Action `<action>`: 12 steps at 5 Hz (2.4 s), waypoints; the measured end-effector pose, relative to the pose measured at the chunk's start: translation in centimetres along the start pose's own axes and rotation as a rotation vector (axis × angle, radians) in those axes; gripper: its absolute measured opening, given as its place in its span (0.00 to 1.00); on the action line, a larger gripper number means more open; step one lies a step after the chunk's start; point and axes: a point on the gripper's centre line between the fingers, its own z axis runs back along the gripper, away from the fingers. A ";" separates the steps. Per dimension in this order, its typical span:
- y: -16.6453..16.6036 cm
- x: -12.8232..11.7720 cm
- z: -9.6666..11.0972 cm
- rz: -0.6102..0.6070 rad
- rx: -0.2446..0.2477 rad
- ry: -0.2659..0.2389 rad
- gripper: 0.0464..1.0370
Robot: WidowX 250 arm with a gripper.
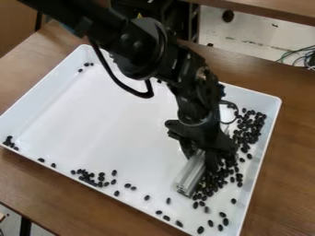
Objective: Sweep into pile
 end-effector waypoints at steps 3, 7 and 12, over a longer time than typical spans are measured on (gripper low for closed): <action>5.2 1.0 2.1 0.216 0.063 -0.004 0.32; 20.9 2.3 4.3 0.558 0.249 -0.005 0.32; 29.9 1.4 6.0 0.778 0.281 -0.105 0.32</action>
